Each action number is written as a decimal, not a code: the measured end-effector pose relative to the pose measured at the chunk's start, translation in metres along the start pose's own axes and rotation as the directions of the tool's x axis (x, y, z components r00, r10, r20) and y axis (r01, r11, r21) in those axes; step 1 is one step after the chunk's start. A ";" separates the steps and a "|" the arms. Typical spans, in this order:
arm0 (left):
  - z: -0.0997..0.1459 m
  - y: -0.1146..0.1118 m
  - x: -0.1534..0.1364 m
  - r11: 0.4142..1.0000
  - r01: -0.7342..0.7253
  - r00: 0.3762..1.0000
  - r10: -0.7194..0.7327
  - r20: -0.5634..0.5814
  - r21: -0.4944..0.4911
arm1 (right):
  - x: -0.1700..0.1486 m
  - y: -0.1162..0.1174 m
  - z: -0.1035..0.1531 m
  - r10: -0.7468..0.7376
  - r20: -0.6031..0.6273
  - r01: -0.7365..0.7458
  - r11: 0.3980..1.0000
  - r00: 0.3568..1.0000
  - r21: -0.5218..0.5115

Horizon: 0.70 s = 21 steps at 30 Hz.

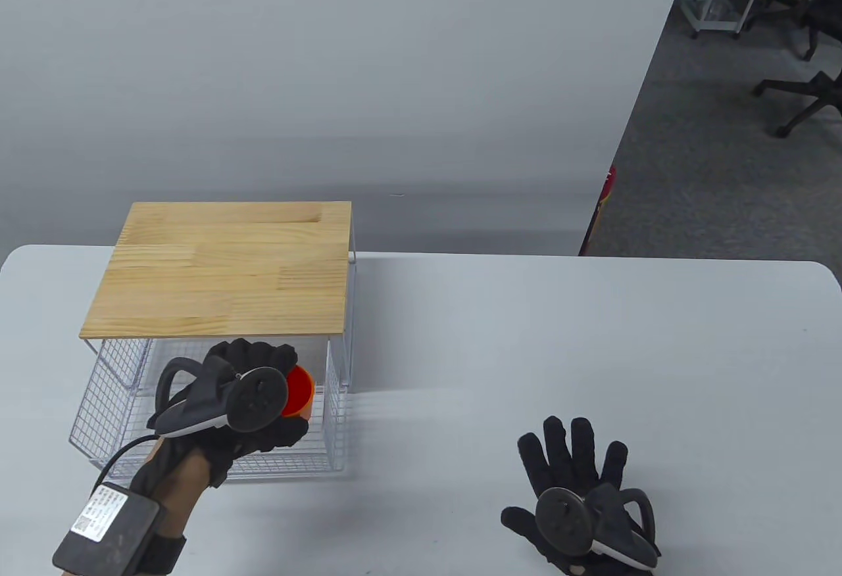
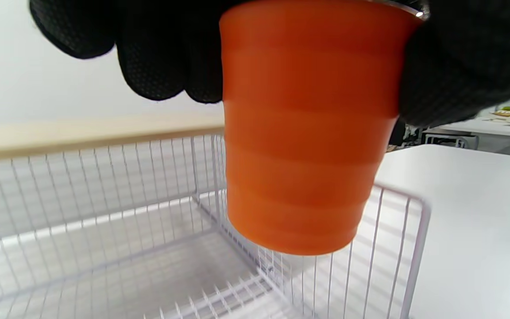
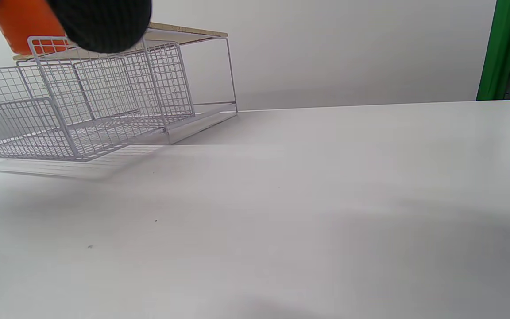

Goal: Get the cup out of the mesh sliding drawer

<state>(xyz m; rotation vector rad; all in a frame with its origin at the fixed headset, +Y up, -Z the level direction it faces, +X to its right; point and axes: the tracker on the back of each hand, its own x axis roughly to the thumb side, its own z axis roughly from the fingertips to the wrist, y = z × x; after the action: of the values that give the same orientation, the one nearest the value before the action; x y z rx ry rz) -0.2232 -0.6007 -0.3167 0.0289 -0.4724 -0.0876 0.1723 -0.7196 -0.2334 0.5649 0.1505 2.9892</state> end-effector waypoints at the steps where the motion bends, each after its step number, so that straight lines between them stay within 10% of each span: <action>1: 0.002 0.009 0.002 1.000 -0.001 1.000 0.001 0.002 0.014 | 0.000 0.000 0.000 0.000 0.000 0.000 1.000 1.000 0.002; 11: 0.016 0.044 0.037 0.991 -0.017 0.996 0.005 0.089 0.133 | 0.000 0.000 0.000 0.002 -0.002 -0.002 1.000 1.000 0.002; 21: 0.005 0.002 0.101 0.996 -0.038 0.973 0.020 0.232 0.075 | 0.000 0.002 -0.002 0.003 -0.004 -0.003 1.000 1.000 0.011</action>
<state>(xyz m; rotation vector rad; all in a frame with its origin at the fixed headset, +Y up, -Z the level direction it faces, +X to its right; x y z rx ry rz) -0.1354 -0.6079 -0.2668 0.0898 -0.7090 -0.0435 0.1717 -0.7217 -0.2351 0.5614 0.1660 2.9939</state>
